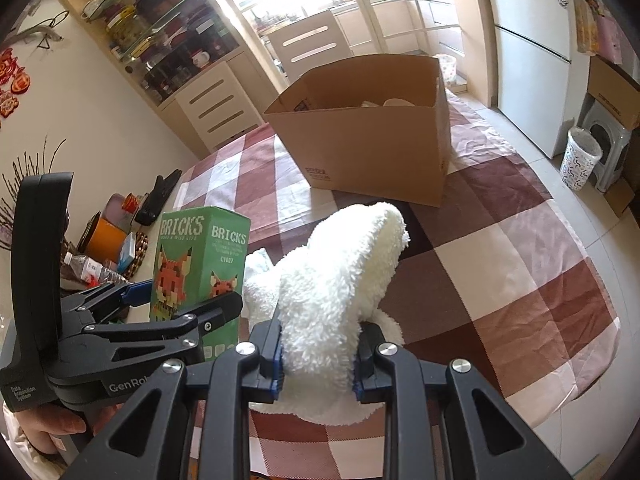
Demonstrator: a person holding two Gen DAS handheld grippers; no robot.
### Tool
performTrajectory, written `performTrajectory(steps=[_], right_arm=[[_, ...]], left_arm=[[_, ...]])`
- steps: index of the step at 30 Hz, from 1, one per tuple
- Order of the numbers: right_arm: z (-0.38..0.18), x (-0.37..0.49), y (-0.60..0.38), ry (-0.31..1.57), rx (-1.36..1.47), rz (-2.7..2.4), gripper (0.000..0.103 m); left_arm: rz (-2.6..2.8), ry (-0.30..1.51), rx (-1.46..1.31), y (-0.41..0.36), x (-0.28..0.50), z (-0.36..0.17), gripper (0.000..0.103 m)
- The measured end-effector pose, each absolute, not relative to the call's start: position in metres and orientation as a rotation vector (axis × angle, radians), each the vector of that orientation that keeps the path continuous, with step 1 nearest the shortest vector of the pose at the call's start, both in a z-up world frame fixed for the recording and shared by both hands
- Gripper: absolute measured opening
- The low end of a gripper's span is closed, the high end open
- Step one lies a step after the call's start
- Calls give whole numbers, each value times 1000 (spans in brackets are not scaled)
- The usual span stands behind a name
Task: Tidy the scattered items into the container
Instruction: 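Lift the BRICKS box and towel with both tools and carry toward the cardboard box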
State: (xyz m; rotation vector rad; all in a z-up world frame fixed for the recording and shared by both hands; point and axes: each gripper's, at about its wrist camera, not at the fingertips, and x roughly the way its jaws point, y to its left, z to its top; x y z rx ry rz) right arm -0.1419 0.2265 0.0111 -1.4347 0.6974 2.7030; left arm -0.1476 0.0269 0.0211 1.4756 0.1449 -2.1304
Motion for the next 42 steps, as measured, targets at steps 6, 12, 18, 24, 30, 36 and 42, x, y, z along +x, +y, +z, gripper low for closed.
performTrajectory(steps=[6,12,18,24,30,36,42], right_arm=[[11,-144,236,709,-1424,2686,24],[9,-148,244,713,-1420,2671,25],[8,-157,251,714,-1421,2661,24],[5,-170,257,711,-1433,2656,24],[2,-185,264,705,-1454,2652,24],[-1,-201,270,700,-1475,2655,24],[-2,-215,275,691,-1496,2661,24]], left_arm=[[-2139,136,1483,29,-157,18,80],[-2144,137,1491,27,-168,15,80],[-2146,142,1498,22,-180,12,80],[-2143,154,1498,13,-192,10,80],[-2133,171,1501,4,-205,8,80],[-2121,188,1497,-9,-216,6,80],[-2111,205,1491,-18,-227,6,80]])
